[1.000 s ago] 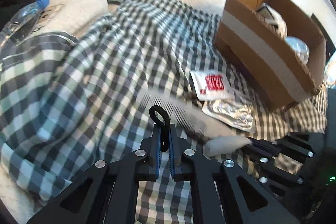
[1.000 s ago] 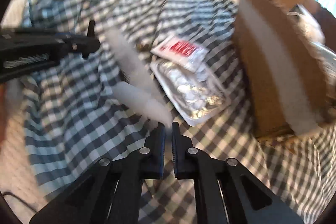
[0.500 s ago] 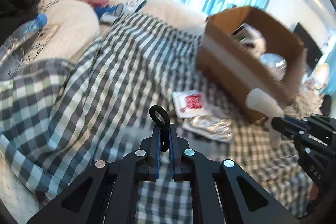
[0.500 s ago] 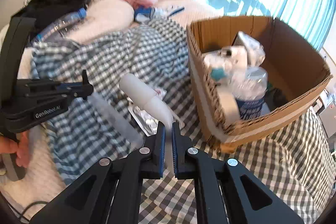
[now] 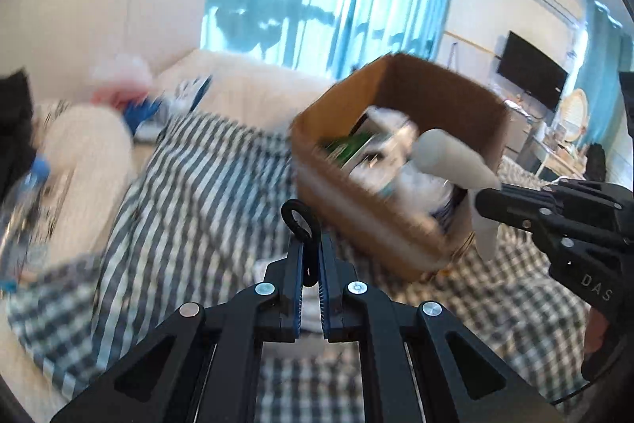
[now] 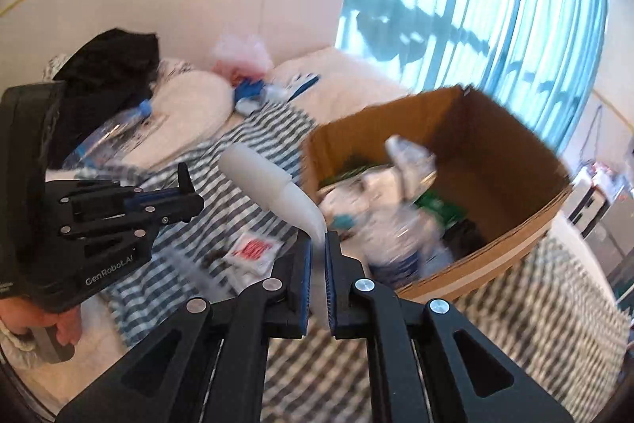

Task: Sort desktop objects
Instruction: 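Carry the hair tie and white tube into the box and release both, then withdraw both tools from the box toward the comb and blister pack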

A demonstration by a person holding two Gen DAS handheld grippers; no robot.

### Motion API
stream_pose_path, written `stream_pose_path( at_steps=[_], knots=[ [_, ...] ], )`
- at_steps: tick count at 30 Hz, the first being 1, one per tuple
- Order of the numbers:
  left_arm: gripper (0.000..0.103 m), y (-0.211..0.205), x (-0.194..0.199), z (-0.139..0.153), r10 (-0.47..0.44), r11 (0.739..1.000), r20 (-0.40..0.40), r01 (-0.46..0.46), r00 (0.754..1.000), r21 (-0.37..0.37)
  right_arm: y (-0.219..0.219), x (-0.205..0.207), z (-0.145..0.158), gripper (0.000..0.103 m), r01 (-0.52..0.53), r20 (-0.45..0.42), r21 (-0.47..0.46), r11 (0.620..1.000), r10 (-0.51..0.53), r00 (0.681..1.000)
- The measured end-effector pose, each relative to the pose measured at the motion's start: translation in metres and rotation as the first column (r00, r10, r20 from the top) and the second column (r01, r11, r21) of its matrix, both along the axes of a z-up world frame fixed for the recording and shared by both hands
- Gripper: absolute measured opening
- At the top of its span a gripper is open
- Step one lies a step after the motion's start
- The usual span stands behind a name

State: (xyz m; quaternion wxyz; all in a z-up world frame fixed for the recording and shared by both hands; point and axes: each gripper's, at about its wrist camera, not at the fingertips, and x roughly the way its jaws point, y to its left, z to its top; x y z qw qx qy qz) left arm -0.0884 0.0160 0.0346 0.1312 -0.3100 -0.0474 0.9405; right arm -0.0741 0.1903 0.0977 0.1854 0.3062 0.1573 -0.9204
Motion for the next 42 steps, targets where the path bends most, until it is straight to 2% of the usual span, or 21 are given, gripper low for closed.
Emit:
stream_pose_path(
  at_steps=[3,6,10,17,21,23,24,25,26,27,29,33,36,39,42],
  knots=[
    [0.007,0.02,-0.016,0.02,-0.035,0.999,-0.032,0.036,0.999,0.011,0.016,-0.017,0.015,0.006,0.035,-0.027,-0.004,0.999,-0.035,0.999],
    [0.007,0.041,-0.035,0.037,-0.05,0.999,-0.066,0.049,0.997,-0.014,0.032,-0.036,0.026,0.006,0.071,-0.053,0.001,0.997,-0.071,0.996],
    [0.007,0.068,-0.06,0.049,-0.075,0.997,-0.092,0.072,0.993,-0.035,0.054,-0.067,0.028,0.007,0.116,-0.058,0.009,0.993,-0.116,0.992],
    [0.007,0.117,-0.112,0.04,-0.107,0.993,-0.069,0.103,0.992,-0.057,0.091,-0.123,0.018,0.008,0.166,-0.02,-0.082,0.983,-0.168,0.986],
    [0.008,0.136,-0.133,0.032,-0.134,0.99,-0.064,0.13,0.989,-0.063,0.105,-0.139,0.02,0.018,0.175,-0.01,-0.16,0.971,-0.179,0.984],
    [0.018,0.14,-0.141,0.027,-0.152,0.987,-0.045,0.149,0.987,-0.056,0.109,-0.142,0.021,0.033,0.209,-0.008,-0.148,0.967,-0.213,0.977],
    [0.043,0.142,-0.145,0.025,-0.142,0.988,-0.032,0.14,0.989,-0.064,0.11,-0.142,0.023,0.037,0.208,-0.017,-0.151,0.966,-0.213,0.977],
    [0.078,0.142,-0.148,0.023,-0.129,0.989,-0.019,0.127,0.992,-0.074,0.112,-0.139,0.025,0.048,0.2,-0.029,-0.163,0.966,-0.208,0.978],
    [0.091,0.141,-0.149,0.023,-0.115,0.99,-0.013,0.114,0.993,-0.079,0.113,-0.137,0.028,0.06,0.198,-0.036,-0.171,0.965,-0.207,0.978],
    [0.101,0.139,-0.148,0.023,-0.105,0.992,-0.021,0.103,0.994,-0.074,0.113,-0.134,0.031,0.062,0.205,-0.047,-0.176,0.963,-0.216,0.975],
    [0.101,0.133,-0.143,0.028,-0.095,0.993,-0.043,0.092,0.995,-0.07,0.113,-0.126,0.039,0.062,0.209,-0.064,-0.192,0.959,-0.225,0.972],
    [0.101,0.118,-0.13,0.046,-0.075,0.994,-0.034,0.071,0.997,-0.085,0.106,-0.106,0.053,0.062,0.19,-0.063,-0.236,0.953,-0.211,0.976],
    [0.103,0.1,-0.111,0.064,-0.06,0.991,-0.053,0.053,0.997,-0.122,0.094,-0.085,0.062,0.062,0.162,-0.063,-0.244,0.956,-0.182,0.981],
    [0.103,0.075,-0.085,0.079,-0.029,0.985,-0.076,0.016,0.997,-0.17,0.082,-0.061,0.065,0.062,0.135,-0.038,-0.275,0.952,-0.151,0.988],
    [0.103,0.047,-0.067,0.083,0.005,0.982,-0.046,-0.013,0.999,-0.187,0.072,-0.034,0.056,0.066,0.114,0.014,-0.335,0.935,-0.116,0.993]
  ],
)
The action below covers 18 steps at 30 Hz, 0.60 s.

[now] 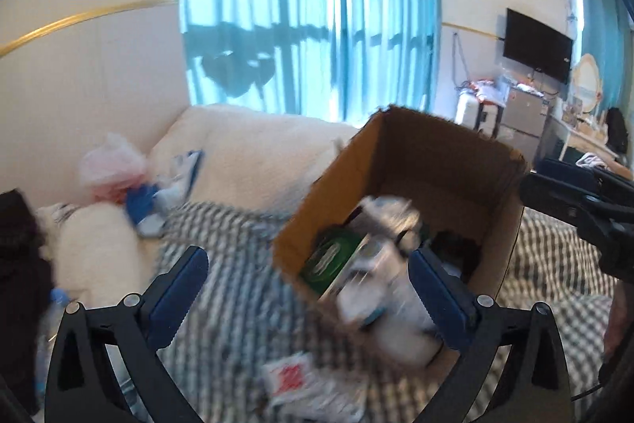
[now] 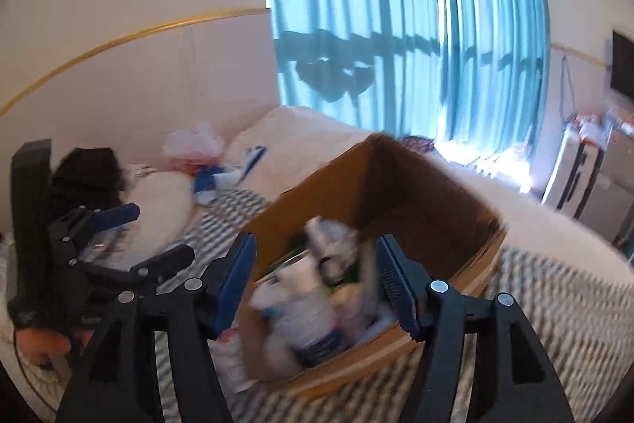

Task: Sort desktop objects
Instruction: 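Withdraw both tools from the box toward the comb and blister pack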

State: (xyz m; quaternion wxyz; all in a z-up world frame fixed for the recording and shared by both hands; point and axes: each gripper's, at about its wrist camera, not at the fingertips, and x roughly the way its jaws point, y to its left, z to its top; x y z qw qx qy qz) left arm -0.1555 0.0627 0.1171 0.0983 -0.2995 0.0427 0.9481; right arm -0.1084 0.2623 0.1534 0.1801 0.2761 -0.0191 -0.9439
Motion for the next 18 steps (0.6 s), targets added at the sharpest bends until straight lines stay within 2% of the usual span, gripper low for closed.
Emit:
stream_pose_path(
  at_steps=[2,4,10,15,17,18],
  knots=[
    [0.103,-0.015,0.01,-0.006,0.009,1.0,0.042,-0.01,0.999,0.001,-0.009,0.014,-0.013,0.067,-0.019,0.035,-0.008,1.0,0.02,0.999],
    [0.103,-0.033,0.021,-0.024,0.032,0.999,0.107,-0.032,0.994,-0.009,-0.021,0.027,-0.029,0.067,-0.035,0.067,0.018,0.999,0.034,0.997],
    [0.103,-0.068,0.038,-0.108,0.053,0.998,0.238,-0.058,0.97,0.015,-0.058,0.055,-0.082,0.067,-0.086,0.137,0.093,0.992,0.072,0.988],
    [0.103,-0.087,0.045,-0.193,0.077,0.987,0.404,-0.126,0.912,0.096,-0.087,0.053,-0.12,0.067,-0.139,0.197,0.173,0.975,0.104,0.975],
    [0.103,-0.088,0.047,-0.216,0.128,0.981,0.47,-0.181,0.873,0.069,-0.091,0.046,-0.133,0.067,-0.145,0.23,0.174,0.974,0.103,0.968],
    [0.103,-0.087,0.045,-0.226,0.14,0.979,0.513,-0.197,0.847,0.058,-0.092,0.044,-0.136,0.067,-0.145,0.239,0.17,0.975,0.102,0.966]
  ],
)
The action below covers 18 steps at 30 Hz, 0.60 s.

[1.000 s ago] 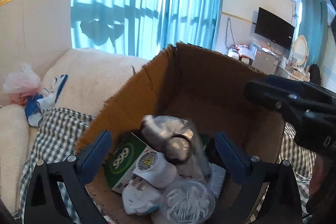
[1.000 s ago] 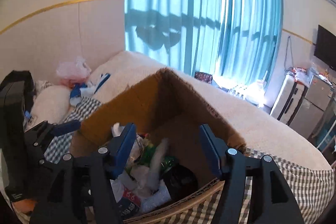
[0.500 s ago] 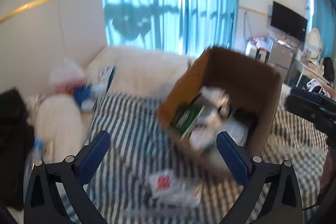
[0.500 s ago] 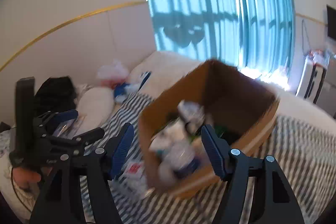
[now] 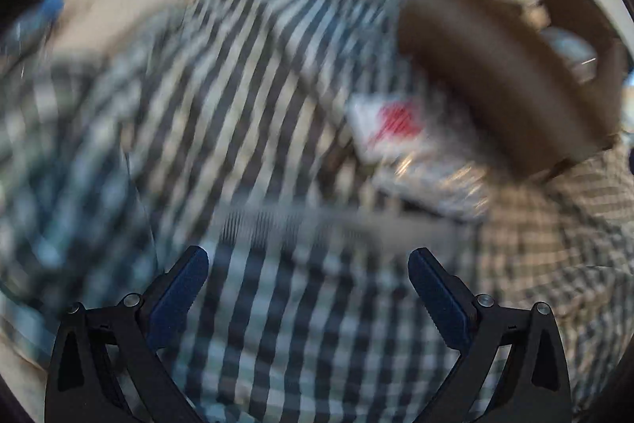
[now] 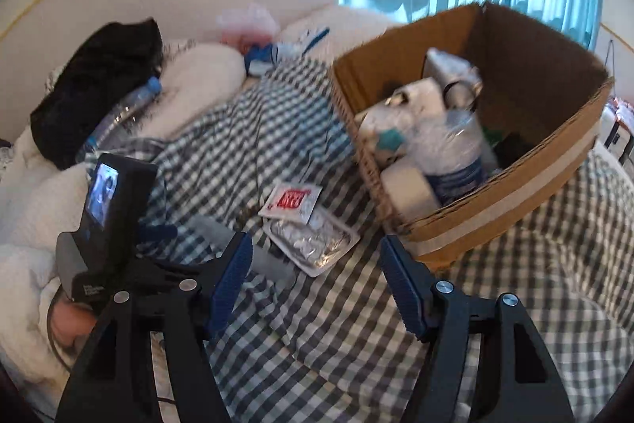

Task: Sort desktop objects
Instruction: 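Withdraw both tools from the box toward the comb and blister pack, then grasp the white comb with the left tool while the right grasps the foil blister pack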

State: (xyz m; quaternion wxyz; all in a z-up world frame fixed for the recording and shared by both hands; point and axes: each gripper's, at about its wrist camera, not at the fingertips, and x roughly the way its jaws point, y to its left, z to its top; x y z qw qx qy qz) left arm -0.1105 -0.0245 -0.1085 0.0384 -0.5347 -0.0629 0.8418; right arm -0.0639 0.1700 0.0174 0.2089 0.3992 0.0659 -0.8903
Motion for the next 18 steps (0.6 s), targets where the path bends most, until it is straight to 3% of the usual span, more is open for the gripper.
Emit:
stream_pose_path(
  at_steps=[2,7,12,16,18],
  knots=[
    [0.103,0.001,-0.002,-0.006,0.006,1.0,0.036,-0.007,0.999,0.023,-0.002,-0.006,-0.007,0.067,0.003,0.021,0.006,1.0,-0.003,1.0],
    [0.103,-0.001,-0.003,-0.01,0.102,0.995,0.037,-0.103,0.994,0.017,-0.009,-0.009,-0.02,0.067,0.017,0.016,0.076,0.997,-0.018,1.0],
    [0.103,-0.007,-0.003,-0.013,0.257,0.952,0.043,-0.26,0.966,0.161,-0.01,-0.012,-0.027,0.067,0.051,-0.004,0.14,0.989,-0.051,0.999],
    [0.103,0.002,-0.019,-0.021,0.275,0.951,0.047,-0.279,0.96,0.137,-0.006,-0.012,-0.027,0.067,0.059,-0.002,0.143,0.988,-0.059,0.998],
    [0.101,0.005,-0.022,-0.023,0.237,0.96,0.027,-0.239,0.971,0.148,-0.005,-0.011,-0.027,0.067,0.065,-0.012,0.158,0.985,-0.064,0.998]
  ],
)
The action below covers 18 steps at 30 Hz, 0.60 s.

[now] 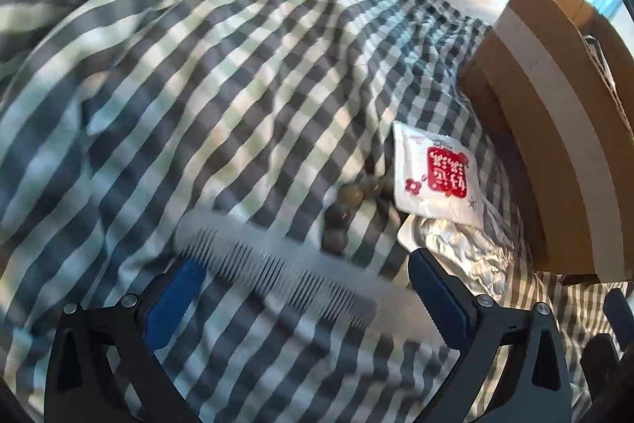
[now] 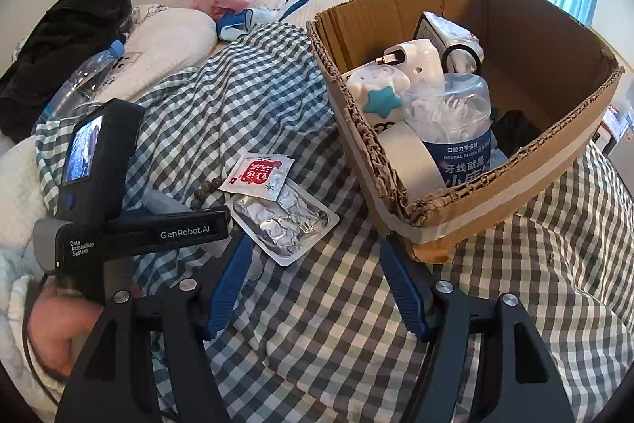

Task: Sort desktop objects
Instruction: 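Grasp the white comb with the left tool while the right grasps the foil blister pack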

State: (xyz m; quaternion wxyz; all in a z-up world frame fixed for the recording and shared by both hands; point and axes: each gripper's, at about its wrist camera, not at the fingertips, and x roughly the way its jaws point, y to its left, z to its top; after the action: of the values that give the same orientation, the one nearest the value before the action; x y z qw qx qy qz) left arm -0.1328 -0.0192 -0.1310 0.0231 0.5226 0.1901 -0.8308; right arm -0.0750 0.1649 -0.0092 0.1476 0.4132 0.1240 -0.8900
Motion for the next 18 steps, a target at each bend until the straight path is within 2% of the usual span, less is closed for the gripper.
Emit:
stream_pose_path(
  at_steps=[2,3,4,6,8,9,14,18],
  knots=[
    [0.076,-0.001,-0.001,0.006,-0.053,0.999,-0.002,0.053,0.999,0.006,-0.001,0.001,-0.001,0.067,-0.006,0.002,-0.001,1.0,0.006,1.0],
    [0.055,-0.005,0.002,0.007,-0.068,0.998,0.0,0.068,0.998,0.009,-0.001,0.002,-0.002,0.067,-0.007,0.002,-0.001,1.0,0.007,1.0],
    [0.04,-0.01,0.005,0.009,-0.087,0.996,0.005,0.087,0.996,0.023,-0.002,0.002,-0.002,0.068,-0.011,0.003,0.0,1.0,0.011,1.0],
    [0.023,-0.026,0.007,0.011,-0.101,0.993,0.01,0.1,0.995,0.069,-0.004,0.003,-0.006,0.069,-0.024,0.011,0.002,1.0,0.024,1.0],
    [0.017,-0.034,0.011,0.013,-0.106,0.988,0.013,0.104,0.994,0.11,-0.007,0.003,-0.01,0.069,-0.031,0.022,0.009,0.999,0.03,0.999],
    [0.013,-0.036,0.013,0.017,-0.116,0.988,0.005,0.115,0.993,0.106,-0.008,0.002,-0.013,0.069,-0.036,0.032,0.0,0.999,0.036,0.999],
    [0.013,-0.033,0.025,0.03,-0.165,0.983,-0.039,0.167,0.986,0.072,-0.016,-0.004,-0.028,0.069,-0.055,0.072,-0.042,0.998,0.058,0.996],
    [0.013,-0.03,0.02,0.033,-0.169,0.985,-0.035,0.17,0.985,0.04,-0.033,-0.014,-0.04,0.078,-0.11,0.066,0.002,0.994,0.109,0.992]
  ],
)
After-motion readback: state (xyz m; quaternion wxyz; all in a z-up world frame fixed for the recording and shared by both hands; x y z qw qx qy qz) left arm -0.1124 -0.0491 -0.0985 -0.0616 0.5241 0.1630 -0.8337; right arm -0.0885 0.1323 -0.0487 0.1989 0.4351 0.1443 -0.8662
